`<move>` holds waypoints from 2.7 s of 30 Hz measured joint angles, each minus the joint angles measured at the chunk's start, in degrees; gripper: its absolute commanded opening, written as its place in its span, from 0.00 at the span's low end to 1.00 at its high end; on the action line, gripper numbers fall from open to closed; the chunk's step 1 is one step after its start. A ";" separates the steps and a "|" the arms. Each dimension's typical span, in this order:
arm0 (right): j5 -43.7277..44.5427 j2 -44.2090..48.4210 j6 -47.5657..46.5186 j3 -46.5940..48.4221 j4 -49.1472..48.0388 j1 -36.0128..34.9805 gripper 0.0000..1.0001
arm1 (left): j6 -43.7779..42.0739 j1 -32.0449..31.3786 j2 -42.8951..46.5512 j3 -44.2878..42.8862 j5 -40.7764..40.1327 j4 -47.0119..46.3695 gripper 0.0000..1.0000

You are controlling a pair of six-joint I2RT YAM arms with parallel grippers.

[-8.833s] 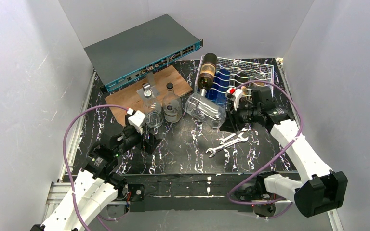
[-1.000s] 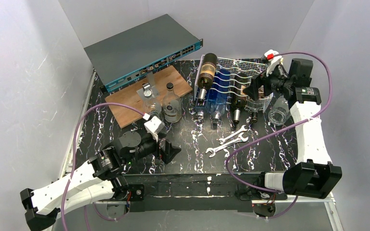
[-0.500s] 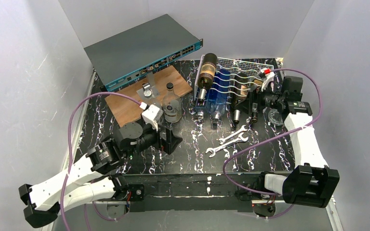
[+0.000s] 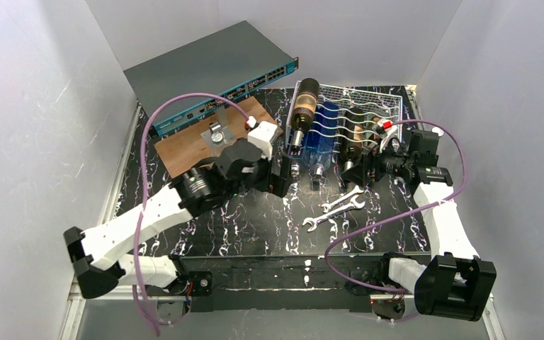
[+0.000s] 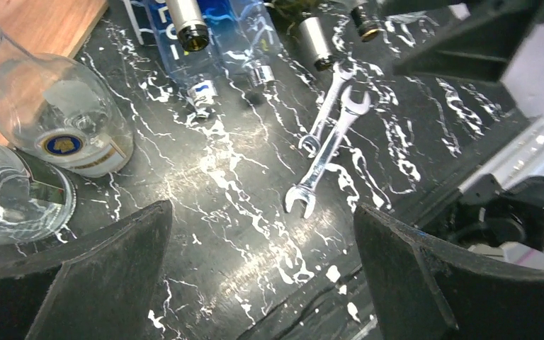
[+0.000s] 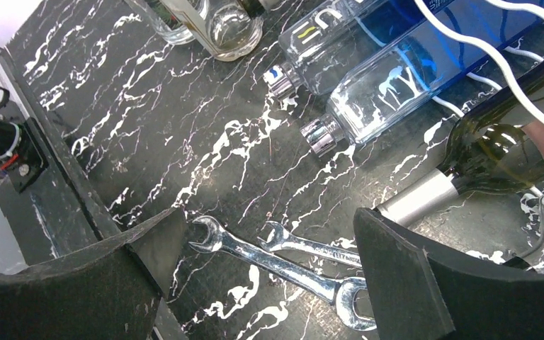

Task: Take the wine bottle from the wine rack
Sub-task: Pick up the wine bottle from the wine rack.

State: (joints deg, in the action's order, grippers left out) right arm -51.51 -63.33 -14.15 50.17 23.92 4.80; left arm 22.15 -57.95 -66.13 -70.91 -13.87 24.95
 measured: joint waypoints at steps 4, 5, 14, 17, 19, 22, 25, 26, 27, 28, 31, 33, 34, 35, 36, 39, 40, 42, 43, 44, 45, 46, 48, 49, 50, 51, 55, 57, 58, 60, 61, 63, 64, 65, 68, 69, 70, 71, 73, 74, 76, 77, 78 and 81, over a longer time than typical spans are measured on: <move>-0.07 0.90 -2.12 -1.29 -0.11 0.02 0.98 | -0.52 0.02 -7.63 -5.11 -2.97 2.45 0.99; -0.04 0.96 -2.56 -1.38 -0.09 0.02 0.99 | -1.03 0.00 -9.79 -6.45 -3.61 2.93 0.99; 0.28 1.64 -4.11 -2.73 -0.17 0.44 0.98 | -9.60 0.17 -28.72 -20.68 -7.48 4.79 0.95; 0.76 1.92 -4.26 -2.84 -0.17 0.44 0.98 | -11.65 0.76 -34.16 -25.83 -7.48 5.60 0.93; 1.09 2.08 -4.33 -2.84 -0.17 0.44 0.98 | -12.39 1.55 -36.98 -28.52 -7.08 5.75 0.93; 1.77 2.25 -4.50 -2.84 -0.17 0.44 0.99 | -12.74 3.37 -39.78 -31.06 -5.92 6.21 0.92; 2.34 2.27 -4.79 -2.84 -0.17 0.44 0.98 | -12.70 5.14 -41.68 -33.05 -4.90 6.64 0.91; 2.51 2.27 -4.92 -2.84 -0.17 0.44 0.99 | -12.63 5.66 -42.32 -33.75 -4.66 6.69 0.90; 2.73 2.27 -5.01 -2.84 -0.17 0.44 0.98 | -12.55 6.21 -42.97 -34.42 -4.37 6.67 0.89; 2.89 2.25 -5.11 -2.84 -0.17 0.44 0.98 | -12.52 6.73 -43.60 -35.19 -4.11 6.78 0.88; 3.34 2.25 -5.35 -2.84 -0.17 0.44 0.98 | -12.31 8.04 -45.94 -37.90 -3.58 6.78 0.85; 3.43 2.25 -5.46 -2.84 -0.17 0.44 0.98 | -12.04 8.72 -47.41 -39.28 -3.41 6.80 0.83; 3.48 2.25 -5.53 -2.84 -0.17 0.44 0.98 | -11.93 8.94 -47.91 -39.76 -3.39 6.84 0.82; 3.56 2.25 -5.57 -2.84 -0.17 0.44 0.98 | -11.74 9.38 -48.70 -40.46 -3.21 6.86 0.81; 3.58 2.25 -5.60 -2.84 -0.17 0.44 0.99 | -11.52 9.73 -49.51 -41.20 -3.08 6.82 0.80; 3.65 2.25 -5.68 -2.84 -0.17 0.44 0.98 | -10.99 10.38 -51.21 -42.38 -2.99 6.88 0.76; 3.67 2.25 -5.73 -2.84 -0.17 0.44 0.98 | -10.75 10.67 -51.74 -42.69 -3.02 6.91 0.75; 3.78 2.25 -5.77 -2.84 -0.17 0.44 0.98 | -10.45 11.10 -52.65 -43.30 -3.06 7.15 0.72; 3.78 2.25 -5.77 -2.84 -0.17 0.44 0.99 | -10.14 11.30 -53.18 -43.65 -3.04 7.15 0.71; 3.78 2.25 -5.79 -2.84 -0.17 0.44 0.98 | -10.03 11.45 -53.64 -44.13 -3.04 7.21 0.70; 3.78 2.25 -5.79 -2.84 -0.17 0.44 0.98 | -9.94 11.63 -54.07 -44.39 -3.04 7.21 0.68; 3.78 2.25 -5.79 -2.84 -0.17 0.44 0.98 | -9.79 11.78 -54.47 -44.74 -3.04 7.28 0.67; 3.80 2.25 -5.79 -2.84 -0.17 0.44 0.98 | -9.62 12.02 -55.06 -45.09 -3.02 7.37 0.64; 3.80 2.25 -5.81 -2.84 -0.17 0.44 0.98 | -9.53 12.09 -55.30 -45.33 -3.04 7.39 0.63; 3.80 2.25 -5.81 -2.84 -0.17 0.44 0.98 | -9.46 12.13 -55.52 -45.53 -3.02 7.34 0.62; 3.80 2.25 -5.84 -2.84 -0.17 0.44 0.98 | -9.46 12.13 -55.60 -45.64 -3.02 7.37 0.61; 3.82 2.25 -6.03 -2.84 -0.17 0.44 0.98 | -9.46 12.15 -56.46 -47.12 -3.02 7.32 0.58; 3.85 2.25 -6.14 -2.84 -0.17 0.44 0.98 | -9.44 12.33 -57.13 -47.67 -3.02 7.21 0.57; 3.85 2.25 -6.21 -2.84 -0.17 0.44 0.98 | -9.42 12.35 -57.44 -47.91 -3.02 7.17 0.55; 4.02 2.25 -6.32 -2.84 -0.17 0.44 0.98 | -9.25 12.48 -58.34 -48.19 -2.99 7.08 0.53; 4.07 2.25 -6.40 -2.84 -0.15 0.44 0.98 | -9.22 12.52 -58.75 -48.19 -2.99 7.08 0.52; 4.28 2.25 -6.62 -2.84 -0.17 0.44 0.98 | -9.07 12.70 -59.47 -48.19 -3.02 7.13 0.49; 4.46 2.23 -6.69 -2.84 -0.15 0.44 0.98 | -9.07 12.79 -59.78 -48.19 -3.02 7.17 0.48; 4.52 2.23 -6.73 -2.84 -0.15 0.44 0.98 | -9.05 12.85 -60.04 -48.19 -3.04 7.17 0.48; 4.76 2.21 -6.86 -2.84 -0.15 0.44 0.98 | -9.07 13.03 -60.52 -48.39 -3.08 7.45 0.45; 4.83 2.21 -6.88 -2.84 -0.15 0.44 0.98 | -9.07 13.11 -60.83 -48.78 -3.15 7.48 0.45; 4.90 2.21 -6.91 -2.84 -0.15 0.44 0.98 | -9.05 13.16 -61.13 -49.27 -3.23 7.45 0.44; 4.94 2.21 -6.97 -2.84 -0.15 0.44 0.98 | -9.07 13.22 -61.55 -49.64 -3.26 7.43 0.44; 5.05 2.21 -7.04 -2.84 -0.15 0.44 0.98 | -9.07 13.27 -62.47 -50.47 -3.45 7.43 0.44; 5.09 2.23 -7.06 -2.84 -0.15 0.44 0.98 | -9.07 13.29 -62.86 -50.80 -3.58 7.54 0.44; 5.11 2.23 -7.06 -2.84 -0.15 0.44 0.98 | -9.09 13.33 -63.47 -51.01 -3.74 7.72 0.43; 5.11 2.23 -7.06 -2.84 -0.15 0.44 0.98 | -9.07 13.33 -63.73 -51.15 -3.80 7.74 0.43; 5.14 2.23 -7.08 -2.84 -0.15 0.44 0.99 | -9.07 13.35 -63.89 -51.21 -3.85 7.80 0.43; 5.31 2.23 -7.08 -2.84 -0.15 0.44 0.98 | -9.05 13.42 -63.89 -51.60 -3.87 8.11 0.43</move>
State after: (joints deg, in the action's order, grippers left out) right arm -46.19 -61.10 -21.23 47.33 23.77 5.23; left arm 13.10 -44.53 -130.02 -122.52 -17.74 33.06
